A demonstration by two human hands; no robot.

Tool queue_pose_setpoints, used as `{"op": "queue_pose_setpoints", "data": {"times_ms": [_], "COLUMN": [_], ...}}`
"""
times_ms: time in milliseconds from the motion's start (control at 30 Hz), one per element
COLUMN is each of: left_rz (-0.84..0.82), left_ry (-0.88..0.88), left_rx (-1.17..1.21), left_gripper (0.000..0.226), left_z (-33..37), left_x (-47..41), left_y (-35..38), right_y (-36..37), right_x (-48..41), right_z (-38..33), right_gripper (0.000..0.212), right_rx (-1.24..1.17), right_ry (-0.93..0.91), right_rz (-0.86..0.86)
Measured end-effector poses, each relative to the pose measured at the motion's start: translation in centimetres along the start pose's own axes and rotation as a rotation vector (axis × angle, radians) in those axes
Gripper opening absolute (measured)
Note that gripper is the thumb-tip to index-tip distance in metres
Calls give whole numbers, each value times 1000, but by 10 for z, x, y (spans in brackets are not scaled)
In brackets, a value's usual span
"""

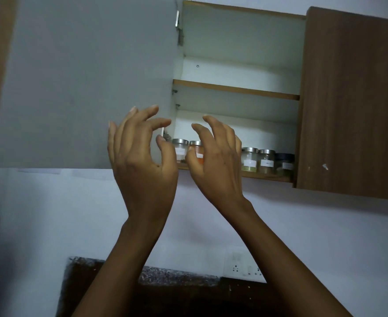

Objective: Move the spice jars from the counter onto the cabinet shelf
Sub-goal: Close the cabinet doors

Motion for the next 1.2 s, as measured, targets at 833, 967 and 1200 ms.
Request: {"op": "queue_pose_setpoints", "data": {"times_ms": [833,967,1200], "left_rz": [26,48,42], "left_ry": [-153,-145,-107], "left_rx": [-420,-351,-210], "left_gripper": [41,35,38], "left_z": [28,45,74], "left_x": [-37,-35,-27], "left_y": [-75,-65,-56], "right_y": [-12,-31,-53], "right_x": [3,0,-3], "right_z": [-102,-101,-78], "right_gripper": [49,46,43], "right_rx": [-228,-284,-372], "right_ry": [-232,-263,-216], "right_rz": [54,107,63]}}
Point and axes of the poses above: each hand's wrist, its own x-axis away from the middle knuckle, its own y-axis out of the palm, z = x × y, the point moved 2 cm from there along -x, towards the middle knuckle, and after that the axes turned 15 degrees about y, right-handed, at the moved point
